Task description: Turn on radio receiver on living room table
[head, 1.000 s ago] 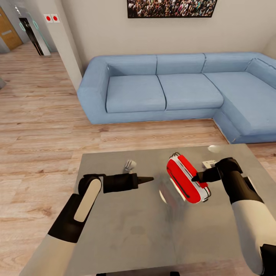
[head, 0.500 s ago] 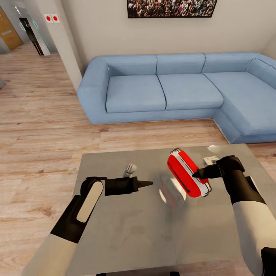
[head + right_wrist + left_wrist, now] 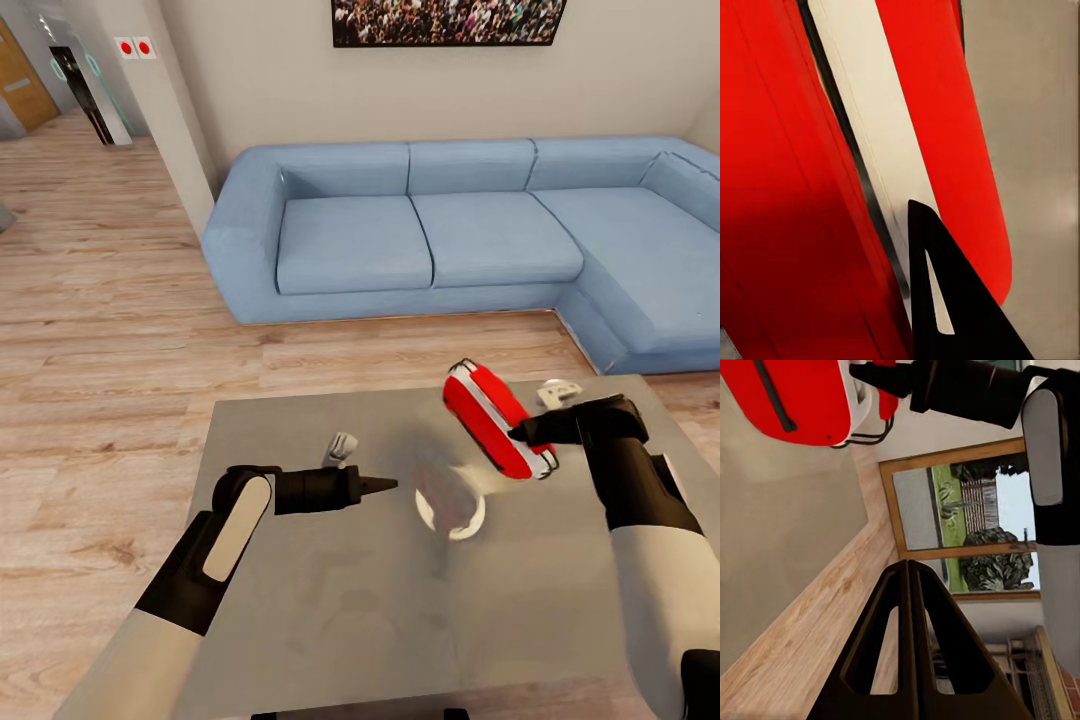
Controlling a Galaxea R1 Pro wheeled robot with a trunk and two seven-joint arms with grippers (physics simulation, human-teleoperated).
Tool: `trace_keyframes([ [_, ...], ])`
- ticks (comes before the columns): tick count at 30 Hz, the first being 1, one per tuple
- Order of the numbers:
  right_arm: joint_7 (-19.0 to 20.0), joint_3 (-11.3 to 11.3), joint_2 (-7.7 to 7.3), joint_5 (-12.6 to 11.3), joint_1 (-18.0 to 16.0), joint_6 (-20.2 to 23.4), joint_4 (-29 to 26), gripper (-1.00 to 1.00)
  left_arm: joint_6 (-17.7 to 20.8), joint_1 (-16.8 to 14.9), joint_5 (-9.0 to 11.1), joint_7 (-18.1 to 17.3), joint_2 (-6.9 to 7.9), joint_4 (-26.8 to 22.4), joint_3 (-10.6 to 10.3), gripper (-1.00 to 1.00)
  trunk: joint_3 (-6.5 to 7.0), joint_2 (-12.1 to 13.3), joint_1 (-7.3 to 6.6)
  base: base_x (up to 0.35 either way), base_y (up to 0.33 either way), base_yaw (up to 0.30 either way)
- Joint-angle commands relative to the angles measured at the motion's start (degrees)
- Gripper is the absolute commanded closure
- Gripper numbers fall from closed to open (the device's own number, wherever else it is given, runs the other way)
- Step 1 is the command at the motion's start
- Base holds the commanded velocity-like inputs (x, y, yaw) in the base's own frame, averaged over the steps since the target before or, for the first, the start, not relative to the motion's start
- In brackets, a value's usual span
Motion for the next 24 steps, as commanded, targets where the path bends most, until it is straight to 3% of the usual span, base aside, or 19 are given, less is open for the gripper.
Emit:
trace_keyframes([
  [1,-0.8,0.0,0.30,-0.7,0.4,-0.7,-0.2,1.00,0.0,0.0,0.0,0.0,0.00,0.0,0.0,1.00,0.00,0.0,0.00,0.000,0.000,0.000],
  [4,-2.8,-0.3,1.01,-0.8,2.1,-3.5,-0.7,1.00,0.0,0.0,0.0,0.0,0.00,0.0,0.0,1.00,0.00,0.0,0.00,0.000,0.000,0.000],
  [11,-5.4,-3.6,3.17,-1.0,5.4,-7.7,-0.3,1.00,0.0,0.0,0.0,0.0,0.00,0.0,0.0,1.00,0.00,0.0,0.00,0.000,0.000,0.000],
  [24,-6.9,-4.5,3.61,-1.2,5.6,-12.3,5.9,1.00,0.0,0.0,0.0,0.0,0.00,0.0,0.0,1.00,0.00,0.0,0.00,0.000,0.000,0.000],
])
